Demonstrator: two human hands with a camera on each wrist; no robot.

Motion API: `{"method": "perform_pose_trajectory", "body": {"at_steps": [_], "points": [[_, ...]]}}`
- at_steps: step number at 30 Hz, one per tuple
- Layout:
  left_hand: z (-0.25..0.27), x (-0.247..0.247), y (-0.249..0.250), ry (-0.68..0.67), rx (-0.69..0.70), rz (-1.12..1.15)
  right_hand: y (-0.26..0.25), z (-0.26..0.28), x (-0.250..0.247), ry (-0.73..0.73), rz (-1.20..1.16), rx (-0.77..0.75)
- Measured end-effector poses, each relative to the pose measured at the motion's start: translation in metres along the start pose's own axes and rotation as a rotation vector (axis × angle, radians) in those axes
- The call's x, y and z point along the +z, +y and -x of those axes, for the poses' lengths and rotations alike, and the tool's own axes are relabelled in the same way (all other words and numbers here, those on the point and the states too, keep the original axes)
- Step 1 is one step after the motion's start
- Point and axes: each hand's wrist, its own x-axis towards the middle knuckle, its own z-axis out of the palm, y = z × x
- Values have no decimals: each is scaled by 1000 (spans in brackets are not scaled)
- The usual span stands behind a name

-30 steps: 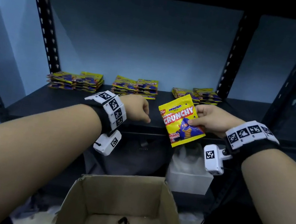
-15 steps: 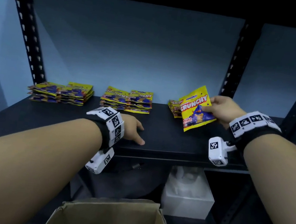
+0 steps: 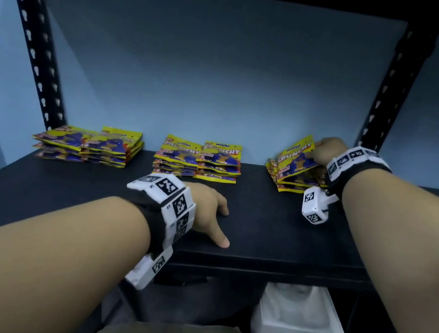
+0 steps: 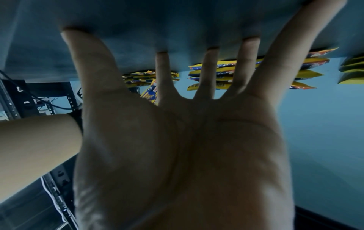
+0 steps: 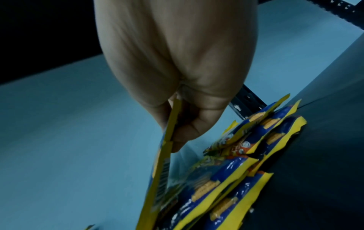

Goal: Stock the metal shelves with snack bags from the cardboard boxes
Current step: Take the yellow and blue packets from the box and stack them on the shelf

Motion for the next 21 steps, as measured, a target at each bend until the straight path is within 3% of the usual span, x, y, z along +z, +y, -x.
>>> {"method": "perform_pose_trajectory", "body": {"at_steps": [6, 9, 14, 21], "points": [[0, -6, 1, -45, -9, -2, 6, -8, 24, -5, -7, 24], [2, -6, 3, -51, -7, -2, 8, -4, 28, -88, -65, -21], [5, -5, 3, -48, -10, 5, -9, 5, 32, -284, 226, -115], [10, -4, 5, -35, -13, 15, -29, 20, 34, -299, 509, -88]]}}
